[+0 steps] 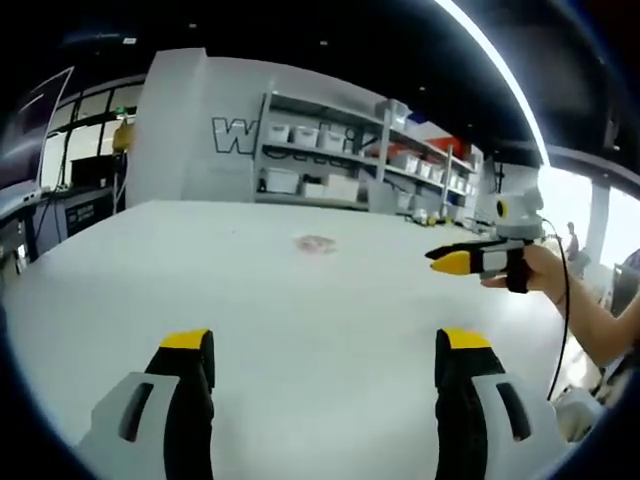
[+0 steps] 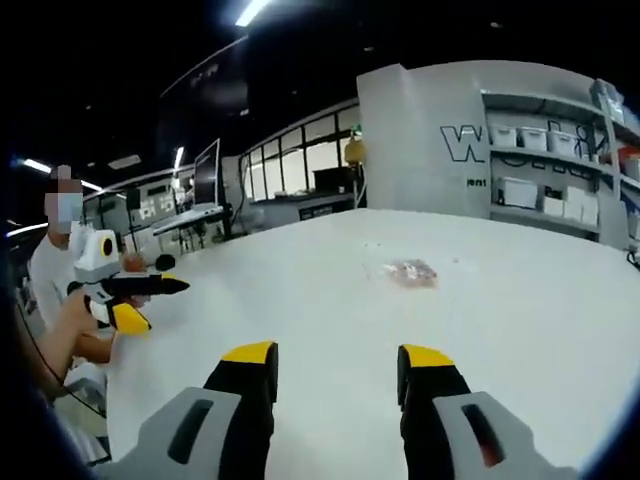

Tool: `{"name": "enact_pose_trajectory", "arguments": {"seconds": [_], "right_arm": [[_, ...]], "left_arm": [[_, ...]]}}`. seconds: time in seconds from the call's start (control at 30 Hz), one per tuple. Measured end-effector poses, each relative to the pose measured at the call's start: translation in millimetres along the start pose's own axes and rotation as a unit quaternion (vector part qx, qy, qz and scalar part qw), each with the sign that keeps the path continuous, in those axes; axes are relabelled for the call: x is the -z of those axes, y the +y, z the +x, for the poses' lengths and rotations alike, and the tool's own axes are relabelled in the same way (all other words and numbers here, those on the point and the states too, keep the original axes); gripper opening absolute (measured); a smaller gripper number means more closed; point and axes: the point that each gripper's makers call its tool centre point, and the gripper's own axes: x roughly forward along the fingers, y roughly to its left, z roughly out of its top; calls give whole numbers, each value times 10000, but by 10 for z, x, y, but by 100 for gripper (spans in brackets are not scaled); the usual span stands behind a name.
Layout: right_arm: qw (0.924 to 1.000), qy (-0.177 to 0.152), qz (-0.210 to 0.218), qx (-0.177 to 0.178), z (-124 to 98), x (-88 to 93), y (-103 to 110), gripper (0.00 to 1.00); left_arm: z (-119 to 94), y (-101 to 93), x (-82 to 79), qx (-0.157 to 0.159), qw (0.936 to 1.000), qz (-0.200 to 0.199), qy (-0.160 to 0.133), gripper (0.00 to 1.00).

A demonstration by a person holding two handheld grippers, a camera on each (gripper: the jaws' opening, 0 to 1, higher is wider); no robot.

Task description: Open the resealable bag by pulling the two sides of the seal apart until the entire bag opening is separated and visibly accessible.

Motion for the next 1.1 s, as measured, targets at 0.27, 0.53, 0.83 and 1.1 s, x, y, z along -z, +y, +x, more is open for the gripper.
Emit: {"name": "enact_pose_trajectory", "arguments": {"seconds": [0.27, 0.53, 0.83, 1.1], "right_arm": [[9998, -10, 160, 97, -156, 133, 12, 50], [9995, -26, 317, 55, -284, 205, 106, 56], [9995, 118, 195, 239, -407, 318, 157, 73], [9990, 159, 266, 318, -478, 400, 207, 89]], "left_arm": [[-39, 44, 0, -85, 9999, -100, 18, 95], [-85, 78, 32, -112, 9998, -132, -12, 95], [-114, 137, 49, -170, 9997, -182, -56, 96], [-130, 177, 33, -209, 9995, -199, -95, 96]]}}
